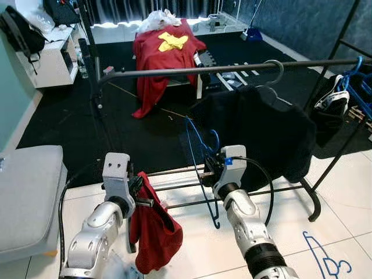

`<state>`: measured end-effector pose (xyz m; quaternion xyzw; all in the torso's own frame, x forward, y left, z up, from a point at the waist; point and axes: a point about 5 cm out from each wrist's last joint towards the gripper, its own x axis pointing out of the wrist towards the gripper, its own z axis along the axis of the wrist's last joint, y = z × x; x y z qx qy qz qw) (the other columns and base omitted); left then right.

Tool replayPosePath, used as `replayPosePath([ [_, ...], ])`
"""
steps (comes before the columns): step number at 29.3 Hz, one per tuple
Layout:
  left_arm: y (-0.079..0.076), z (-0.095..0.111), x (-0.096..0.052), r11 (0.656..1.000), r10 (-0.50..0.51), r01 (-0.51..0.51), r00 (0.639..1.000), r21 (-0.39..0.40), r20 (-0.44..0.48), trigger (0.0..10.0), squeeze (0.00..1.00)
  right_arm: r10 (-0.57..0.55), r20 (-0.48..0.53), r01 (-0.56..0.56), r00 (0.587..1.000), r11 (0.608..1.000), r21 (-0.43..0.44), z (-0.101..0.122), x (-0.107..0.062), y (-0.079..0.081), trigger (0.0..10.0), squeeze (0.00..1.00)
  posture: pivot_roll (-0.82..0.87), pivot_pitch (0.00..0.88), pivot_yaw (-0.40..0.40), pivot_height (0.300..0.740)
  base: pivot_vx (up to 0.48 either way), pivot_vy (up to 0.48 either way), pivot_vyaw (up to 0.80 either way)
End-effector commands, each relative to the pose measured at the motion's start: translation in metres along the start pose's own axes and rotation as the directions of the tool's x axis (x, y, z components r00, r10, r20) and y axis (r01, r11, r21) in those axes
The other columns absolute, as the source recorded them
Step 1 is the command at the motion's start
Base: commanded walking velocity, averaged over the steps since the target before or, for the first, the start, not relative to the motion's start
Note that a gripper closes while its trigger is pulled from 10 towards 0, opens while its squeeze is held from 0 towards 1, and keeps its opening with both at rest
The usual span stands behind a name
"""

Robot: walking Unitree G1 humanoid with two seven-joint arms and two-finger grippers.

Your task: Hang hanger

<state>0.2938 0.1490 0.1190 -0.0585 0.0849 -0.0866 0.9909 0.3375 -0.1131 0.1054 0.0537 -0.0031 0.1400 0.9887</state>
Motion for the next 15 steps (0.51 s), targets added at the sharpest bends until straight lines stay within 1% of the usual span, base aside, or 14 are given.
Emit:
replayPosePath([
  [1,-0.0004,0.0031,0.0025,1.0,0.008,-0.008,1.0,-0.01,0.02,10.0,0.0,0.001,-0.028,0.0,1.0,1.0,0.006,-0.0055,-0.0057,0.0019,10.0,0.0,0.08,0.053,0.042,0.74,0.0,0.0,0.0],
  [3,-0.0006,0.0028,0.0031,1.0,0.01,-0.01,1.0,-0.001,0.018,10.0,0.0,0.005,-0.03,-0.006,1.0,1.0,-0.004,-0.0055,-0.0073,0.0029,10.0,0.0,0.08,0.053,0.042,0.74,0.0,0.0,0.0],
  [4,-0.0008,0.0028,0.0038,1.0,0.018,-0.018,1.0,0.001,0.013,10.0,0.0,0.013,-0.035,-0.014,0.999,0.999,-0.029,-0.0061,-0.0082,0.004,10.0,0.0,0.08,0.054,0.043,0.74,0.0,-0.48,0.0],
  [6,-0.0008,0.0028,0.0038,1.0,0.018,-0.018,1.0,0.001,0.013,10.0,0.0,0.013,-0.035,-0.014,0.999,0.999,-0.029,-0.0061,-0.0082,0.004,10.0,0.0,0.08,0.054,0.043,0.74,0.0,-0.48,0.0],
  [10,-0.0028,0.0052,0.0049,1.0,0.016,-0.017,1.0,0.015,0.021,10.0,0.0,0.007,-0.058,-0.011,0.998,0.997,-0.081,-0.0084,-0.0081,0.0039,10.0,0.0,0.09,0.052,0.043,0.74,0.0,-0.48,0.73],
  [11,-0.0028,0.0052,0.0049,1.0,0.016,-0.017,1.0,0.015,0.021,10.0,0.0,0.007,-0.058,-0.011,0.998,0.997,-0.081,-0.0084,-0.0081,0.0039,10.0,0.0,0.09,0.052,0.043,0.74,0.0,-0.48,0.8],
  [13,-0.0007,0.0057,0.0044,0.999,0.034,-0.034,0.999,-0.009,0.018,10.0,0.0,-0.005,-0.065,-0.001,0.998,0.996,-0.086,-0.0087,-0.0082,0.0018,10.0,0.0,0.08,0.051,0.043,0.74,0.0,0.0,0.0],
  [15,-0.0005,0.0061,0.0041,0.999,0.034,-0.034,0.999,-0.017,0.018,10.0,0.0,-0.013,-0.066,0.008,0.998,0.998,-0.064,-0.0081,-0.0091,0.0005,10.0,0.0,0.08,0.051,0.042,0.74,0.0,0.0,0.0],
])
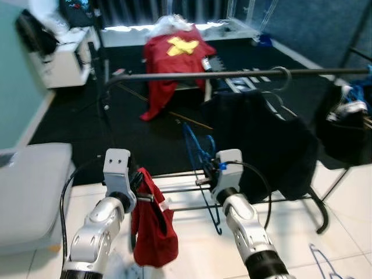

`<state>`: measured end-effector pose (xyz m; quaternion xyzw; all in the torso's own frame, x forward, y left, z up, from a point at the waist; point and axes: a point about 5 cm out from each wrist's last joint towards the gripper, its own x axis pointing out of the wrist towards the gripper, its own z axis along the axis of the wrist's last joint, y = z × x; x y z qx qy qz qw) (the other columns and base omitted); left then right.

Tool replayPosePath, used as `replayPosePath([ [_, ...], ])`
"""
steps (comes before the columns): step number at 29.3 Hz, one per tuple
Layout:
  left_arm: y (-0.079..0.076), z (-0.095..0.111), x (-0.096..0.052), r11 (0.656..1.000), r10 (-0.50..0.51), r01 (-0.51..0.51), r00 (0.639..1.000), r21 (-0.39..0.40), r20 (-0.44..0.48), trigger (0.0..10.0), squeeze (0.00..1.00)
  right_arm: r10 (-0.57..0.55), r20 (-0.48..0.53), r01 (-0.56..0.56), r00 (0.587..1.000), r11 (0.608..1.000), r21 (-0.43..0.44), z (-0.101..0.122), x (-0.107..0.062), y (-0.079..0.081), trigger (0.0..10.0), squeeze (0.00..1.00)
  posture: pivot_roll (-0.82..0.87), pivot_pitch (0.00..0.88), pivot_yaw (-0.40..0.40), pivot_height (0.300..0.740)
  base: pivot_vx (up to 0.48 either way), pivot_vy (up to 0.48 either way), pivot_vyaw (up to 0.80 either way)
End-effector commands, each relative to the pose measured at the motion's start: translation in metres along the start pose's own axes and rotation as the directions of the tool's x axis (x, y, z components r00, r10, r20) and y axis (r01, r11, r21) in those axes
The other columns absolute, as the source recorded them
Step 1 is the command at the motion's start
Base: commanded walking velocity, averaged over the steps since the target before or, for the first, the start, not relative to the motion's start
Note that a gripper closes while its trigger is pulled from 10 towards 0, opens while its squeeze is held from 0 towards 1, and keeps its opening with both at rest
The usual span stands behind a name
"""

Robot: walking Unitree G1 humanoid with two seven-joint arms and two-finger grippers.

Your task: Hang hanger

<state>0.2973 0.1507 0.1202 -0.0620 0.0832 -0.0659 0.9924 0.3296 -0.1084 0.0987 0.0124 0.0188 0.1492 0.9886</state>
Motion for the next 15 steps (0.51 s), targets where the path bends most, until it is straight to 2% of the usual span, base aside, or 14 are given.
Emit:
replayPosePath([
  [1,-0.003,0.004,0.001,1.0,-0.012,0.012,1.0,-0.007,0.012,10.0,0.0,-0.022,-0.016,0.022,1.0,1.0,0.013,-0.002,-0.004,-0.005,10.0,0.0,0.08,0.052,0.042,0.74,0.0,0.0,0.0],
  [12,-0.007,0.005,0.002,1.0,-0.017,0.017,1.0,-0.001,0.012,10.0,0.0,-0.022,-0.025,0.022,0.999,1.0,0.0,-0.001,-0.006,-0.008,10.0,0.0,0.08,0.046,0.039,0.74,0.0,0.0,0.0],
  [14,-0.008,0.006,0.002,1.0,-0.018,0.018,1.0,-0.002,0.014,10.0,0.0,-0.028,-0.012,0.028,1.0,1.0,-0.006,0.002,-0.005,-0.011,10.0,0.0,0.08,0.047,0.039,0.74,0.0,0.0,0.0],
  [15,-0.009,0.009,0.003,1.0,-0.029,0.029,0.999,0.011,0.032,10.0,0.0,-0.035,0.042,0.036,0.999,0.999,-0.024,0.014,-0.003,-0.015,10.0,0.0,0.07,0.05,0.041,0.74,0.0,0.0,0.0],
])
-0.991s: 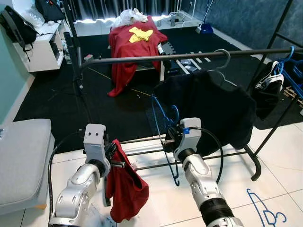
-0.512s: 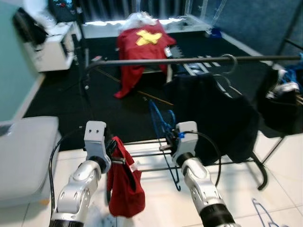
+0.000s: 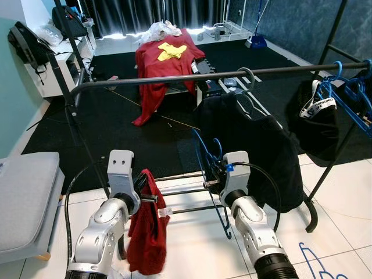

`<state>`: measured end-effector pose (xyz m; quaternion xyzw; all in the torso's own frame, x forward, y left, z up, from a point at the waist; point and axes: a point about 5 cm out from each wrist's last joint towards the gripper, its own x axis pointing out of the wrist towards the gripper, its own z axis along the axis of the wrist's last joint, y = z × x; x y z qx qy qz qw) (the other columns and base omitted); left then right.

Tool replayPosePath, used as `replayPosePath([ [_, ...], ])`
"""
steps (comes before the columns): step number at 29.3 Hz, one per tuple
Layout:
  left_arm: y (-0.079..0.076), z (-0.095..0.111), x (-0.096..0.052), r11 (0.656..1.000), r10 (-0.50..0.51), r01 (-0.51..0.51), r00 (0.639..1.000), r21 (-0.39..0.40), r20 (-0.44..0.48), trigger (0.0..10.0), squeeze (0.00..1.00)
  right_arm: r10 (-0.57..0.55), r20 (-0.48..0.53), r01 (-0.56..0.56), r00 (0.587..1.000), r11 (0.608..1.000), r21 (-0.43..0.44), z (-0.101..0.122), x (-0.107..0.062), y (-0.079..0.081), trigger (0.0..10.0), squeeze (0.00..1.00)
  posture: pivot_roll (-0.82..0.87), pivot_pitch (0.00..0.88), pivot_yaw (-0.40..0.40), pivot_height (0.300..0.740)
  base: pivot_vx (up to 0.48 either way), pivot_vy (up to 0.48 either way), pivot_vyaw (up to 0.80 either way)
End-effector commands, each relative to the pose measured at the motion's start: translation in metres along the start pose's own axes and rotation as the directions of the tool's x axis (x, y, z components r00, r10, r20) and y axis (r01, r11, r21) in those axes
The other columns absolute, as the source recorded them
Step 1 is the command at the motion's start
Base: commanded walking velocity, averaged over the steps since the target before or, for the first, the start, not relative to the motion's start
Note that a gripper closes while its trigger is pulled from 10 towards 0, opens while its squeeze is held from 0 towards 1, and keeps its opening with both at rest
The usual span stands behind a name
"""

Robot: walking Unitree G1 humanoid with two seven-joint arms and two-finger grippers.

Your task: Hang hanger

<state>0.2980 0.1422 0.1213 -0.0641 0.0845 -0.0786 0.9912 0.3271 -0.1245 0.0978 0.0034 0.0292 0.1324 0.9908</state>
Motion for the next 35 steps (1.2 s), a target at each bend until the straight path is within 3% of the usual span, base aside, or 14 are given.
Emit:
replayPosePath([
  [1,-0.001,0.009,0.001,1.0,-0.004,0.003,0.999,0.013,0.036,10.0,0.0,-0.001,0.064,0.002,0.998,1.0,-0.009,0.015,0.004,-0.001,10.0,0.0,0.07,0.05,0.041,0.74,0.0,0.0,0.0],
  [5,-0.004,0.017,0.002,0.999,-0.033,0.03,0.996,0.036,0.084,10.0,0.0,0.025,0.154,-0.013,0.988,0.997,-0.076,0.043,0.009,-0.008,10.0,0.0,0.07,0.059,0.044,0.74,0.0,0.0,0.0],
  [15,-0.007,0.024,0.002,0.999,-0.043,0.04,0.991,0.027,0.125,10.0,0.0,0.086,0.199,-0.062,0.976,0.99,-0.125,0.074,0.016,-0.011,10.0,0.0,0.06,0.065,0.033,0.74,0.074,0.0,0.0],
  [22,-0.007,0.027,0.002,0.999,-0.04,0.038,0.99,0.016,0.132,10.0,0.0,0.101,0.193,-0.073,0.976,0.986,-0.15,0.077,0.017,-0.007,10.0,0.0,0.06,0.067,0.028,0.74,0.276,0.0,0.55],
  [35,-0.011,0.027,0.001,0.997,-0.074,0.075,0.987,0.0,0.142,10.0,0.0,0.085,0.194,-0.052,0.977,0.984,-0.171,0.083,0.014,-0.012,10.0,0.0,0.06,0.064,0.026,0.74,0.239,0.0,0.0],
])
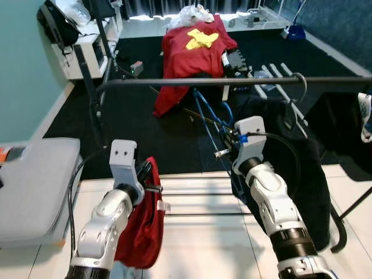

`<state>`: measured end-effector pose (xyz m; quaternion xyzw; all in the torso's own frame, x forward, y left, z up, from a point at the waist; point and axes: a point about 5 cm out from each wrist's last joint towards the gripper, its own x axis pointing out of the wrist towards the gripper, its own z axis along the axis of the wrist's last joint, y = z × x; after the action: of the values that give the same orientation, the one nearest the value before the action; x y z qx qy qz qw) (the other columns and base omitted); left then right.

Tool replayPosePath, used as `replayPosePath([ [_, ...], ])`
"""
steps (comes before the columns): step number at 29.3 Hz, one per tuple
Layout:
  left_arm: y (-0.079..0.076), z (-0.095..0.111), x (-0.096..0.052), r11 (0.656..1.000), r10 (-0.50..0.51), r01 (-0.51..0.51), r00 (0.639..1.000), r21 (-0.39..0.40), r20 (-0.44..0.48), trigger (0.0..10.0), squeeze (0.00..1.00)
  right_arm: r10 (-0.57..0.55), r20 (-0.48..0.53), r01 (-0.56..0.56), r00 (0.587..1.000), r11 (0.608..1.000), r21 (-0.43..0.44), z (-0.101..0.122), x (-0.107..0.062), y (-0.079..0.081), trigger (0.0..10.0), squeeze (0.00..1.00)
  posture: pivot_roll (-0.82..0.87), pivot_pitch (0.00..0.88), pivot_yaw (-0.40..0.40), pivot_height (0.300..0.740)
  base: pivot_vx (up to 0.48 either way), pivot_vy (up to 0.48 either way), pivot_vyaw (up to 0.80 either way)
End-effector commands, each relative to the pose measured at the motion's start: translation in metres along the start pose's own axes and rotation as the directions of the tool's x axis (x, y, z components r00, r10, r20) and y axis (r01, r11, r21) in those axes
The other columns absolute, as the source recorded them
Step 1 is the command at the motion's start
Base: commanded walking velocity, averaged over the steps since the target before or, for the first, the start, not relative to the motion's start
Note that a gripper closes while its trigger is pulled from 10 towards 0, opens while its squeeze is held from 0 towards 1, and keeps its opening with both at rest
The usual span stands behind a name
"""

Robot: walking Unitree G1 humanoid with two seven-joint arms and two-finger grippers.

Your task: Hang hanger

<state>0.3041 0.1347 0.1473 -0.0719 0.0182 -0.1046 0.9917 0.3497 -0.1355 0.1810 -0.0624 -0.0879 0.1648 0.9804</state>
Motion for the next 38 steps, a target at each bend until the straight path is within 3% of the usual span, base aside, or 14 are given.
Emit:
replayPosePath([
  [1,-0.001,0.002,-0.001,1.0,-0.013,0.013,1.0,-0.005,0.014,10.0,0.0,0.007,-0.012,-0.007,1.0,1.0,-0.002,-0.001,0.0,0.004,10.0,0.0,0.06,0.064,0.026,0.74,0.0,0.0,0.0],
  [12,0.0,0.002,-0.001,1.0,-0.004,0.004,1.0,0.006,0.011,10.0,0.0,-0.006,-0.005,0.006,1.0,1.0,-0.013,0.002,0.0,0.005,10.0,0.0,0.06,0.06,0.023,0.74,0.0,0.0,0.0],
  [27,0.002,0.002,-0.001,1.0,-0.007,0.007,1.0,0.02,0.005,10.0,0.0,-0.062,0.036,0.061,0.997,0.998,0.025,0.016,0.008,-0.008,10.0,0.0,0.06,0.06,0.032,0.74,0.0,0.0,0.0],
  [36,0.0,0.002,0.0,0.999,-0.028,0.028,1.0,0.025,-0.004,10.0,0.0,-0.049,-0.08,0.054,0.996,0.997,0.061,0.021,0.036,-0.034,10.0,0.0,0.07,0.065,0.037,0.74,0.0,0.0,0.0],
  [38,0.0,0.001,-0.003,0.999,-0.031,0.031,0.999,0.027,-0.008,10.0,0.0,-0.034,-0.106,0.039,0.994,0.998,0.045,0.037,0.054,-0.047,10.0,0.0,0.08,0.08,0.03,0.74,0.0,0.0,0.0],
])
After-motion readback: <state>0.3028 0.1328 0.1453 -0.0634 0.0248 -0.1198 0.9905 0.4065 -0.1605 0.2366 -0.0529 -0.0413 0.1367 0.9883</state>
